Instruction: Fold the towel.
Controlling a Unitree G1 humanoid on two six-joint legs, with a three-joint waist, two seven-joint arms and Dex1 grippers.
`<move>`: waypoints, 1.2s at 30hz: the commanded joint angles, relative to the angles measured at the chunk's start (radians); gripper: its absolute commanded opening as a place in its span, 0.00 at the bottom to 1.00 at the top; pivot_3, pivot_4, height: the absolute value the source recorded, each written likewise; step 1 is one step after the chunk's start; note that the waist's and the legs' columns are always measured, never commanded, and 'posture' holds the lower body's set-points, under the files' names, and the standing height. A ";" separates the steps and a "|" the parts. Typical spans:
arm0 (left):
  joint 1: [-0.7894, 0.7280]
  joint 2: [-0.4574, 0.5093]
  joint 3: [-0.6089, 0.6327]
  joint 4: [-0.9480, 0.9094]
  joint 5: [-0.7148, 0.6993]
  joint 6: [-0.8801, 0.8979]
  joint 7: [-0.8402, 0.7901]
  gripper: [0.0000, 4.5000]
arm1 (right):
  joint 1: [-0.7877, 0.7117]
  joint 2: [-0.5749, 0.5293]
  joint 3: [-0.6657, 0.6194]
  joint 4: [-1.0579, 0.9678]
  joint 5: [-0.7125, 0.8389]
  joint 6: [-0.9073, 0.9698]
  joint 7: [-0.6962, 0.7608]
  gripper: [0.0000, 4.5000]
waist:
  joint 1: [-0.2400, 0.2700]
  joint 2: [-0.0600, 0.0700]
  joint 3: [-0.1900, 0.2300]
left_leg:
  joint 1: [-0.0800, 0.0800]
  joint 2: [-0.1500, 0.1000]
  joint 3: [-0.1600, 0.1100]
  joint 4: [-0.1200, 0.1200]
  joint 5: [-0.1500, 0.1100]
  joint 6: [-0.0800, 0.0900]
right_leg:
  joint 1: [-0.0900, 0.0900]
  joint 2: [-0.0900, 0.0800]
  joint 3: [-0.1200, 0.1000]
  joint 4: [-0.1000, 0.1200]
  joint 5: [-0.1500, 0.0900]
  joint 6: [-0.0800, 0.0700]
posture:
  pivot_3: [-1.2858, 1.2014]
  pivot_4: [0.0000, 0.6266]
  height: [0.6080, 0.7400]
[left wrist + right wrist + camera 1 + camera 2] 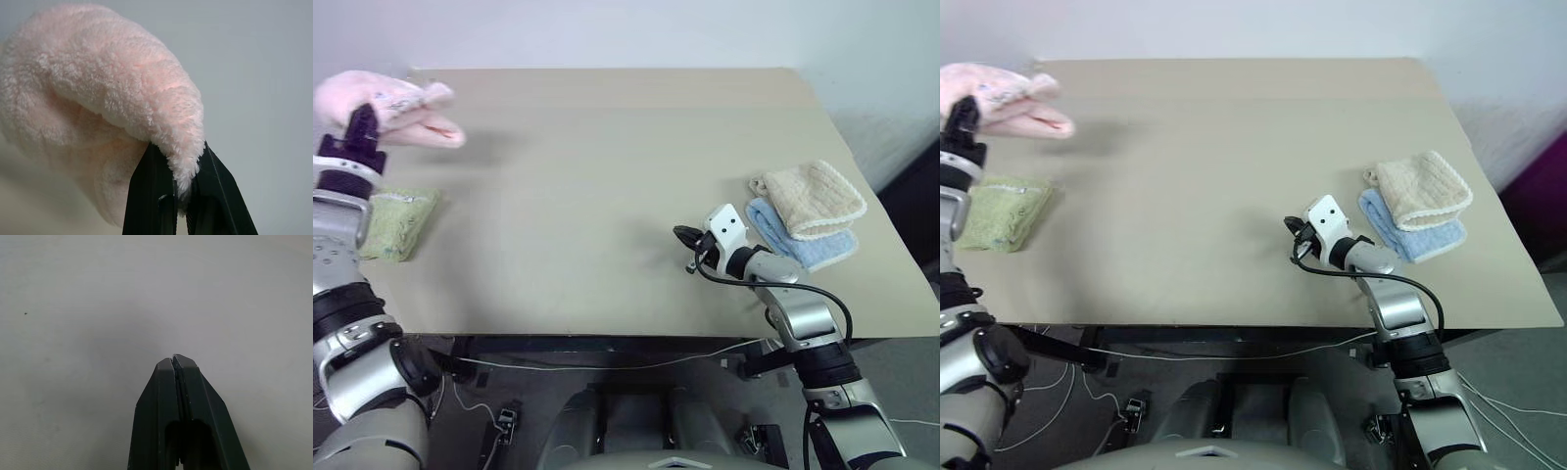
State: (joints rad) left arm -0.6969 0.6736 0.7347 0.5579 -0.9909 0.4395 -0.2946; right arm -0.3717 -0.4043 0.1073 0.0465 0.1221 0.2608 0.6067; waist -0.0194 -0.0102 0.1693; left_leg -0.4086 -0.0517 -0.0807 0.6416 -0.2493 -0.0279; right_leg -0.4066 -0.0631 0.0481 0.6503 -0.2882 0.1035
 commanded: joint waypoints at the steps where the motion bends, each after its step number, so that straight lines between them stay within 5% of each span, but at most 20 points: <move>1: 0.074 0.026 0.059 0.038 0.042 -0.057 -0.014 0.01 | 0.014 0.001 -0.027 -0.038 0.005 -0.020 -0.011 0.00 | 0.001 0.000 0.000 | 0.000 0.000 0.000 0.000 0.000 0.000 | 0.000 0.000 0.000 0.000 0.000 0.000 | 0.52 0.24 1.00; 6: 0.260 -0.076 0.097 -0.091 0.013 -0.017 0.036 0.01 | 0.024 -0.003 -0.027 -0.047 0.005 -0.020 -0.011 0.00 | 0.007 -0.001 0.000 | 0.000 0.000 0.000 0.000 0.000 0.000 | 0.000 -0.002 0.001 0.000 0.000 0.000 | 0.52 0.24 1.00; 19: 0.495 -0.230 0.198 -0.372 -0.166 0.049 0.086 0.98 | -0.007 0.002 0.000 -0.018 0.001 -0.020 0.031 0.00 | 0.005 -0.006 0.000 | 0.000 0.001 -0.001 0.000 0.000 0.000 | 0.000 -0.003 0.000 0.000 0.000 0.000 | 0.52 0.24 1.00; 25: 0.629 -0.266 0.042 -0.612 -0.154 0.134 0.036 0.99 | -0.025 0.009 0.003 0.003 0.002 -0.021 0.039 0.00 | 0.007 -0.006 0.000 | 0.000 0.001 -0.001 0.000 0.000 0.000 | 0.001 -0.003 0.001 0.000 0.000 0.000 | 0.52 0.24 1.00; 29: 0.680 -0.238 -0.208 -0.766 0.072 0.098 -0.003 0.99 | -0.045 0.026 -0.005 0.018 0.021 -0.028 0.048 0.00 | 0.011 -0.006 0.000 | 0.000 0.000 -0.001 0.000 0.000 0.000 | 0.002 -0.003 0.001 -0.001 0.000 0.000 | 0.52 0.24 1.00; 36: 0.602 -0.126 -0.509 -0.719 0.462 -0.090 -0.141 0.99 | -0.060 0.063 -0.009 0.021 0.026 -0.050 0.038 0.00 | 0.004 -0.005 0.000 | 0.001 0.001 0.001 -0.005 0.001 -0.002 | -0.001 -0.001 0.001 -0.001 0.000 -0.001 | 0.52 0.24 1.00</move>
State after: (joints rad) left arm -0.0726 0.5372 0.2610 -0.1609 -0.6025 0.4092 -0.4022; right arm -0.4132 -0.3545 0.1118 0.0852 0.1361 0.2415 0.6498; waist -0.0159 -0.0156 0.1691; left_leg -0.4078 -0.0510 -0.0799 0.6355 -0.2480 -0.0301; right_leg -0.4079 -0.0645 0.0495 0.6492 -0.2882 0.1029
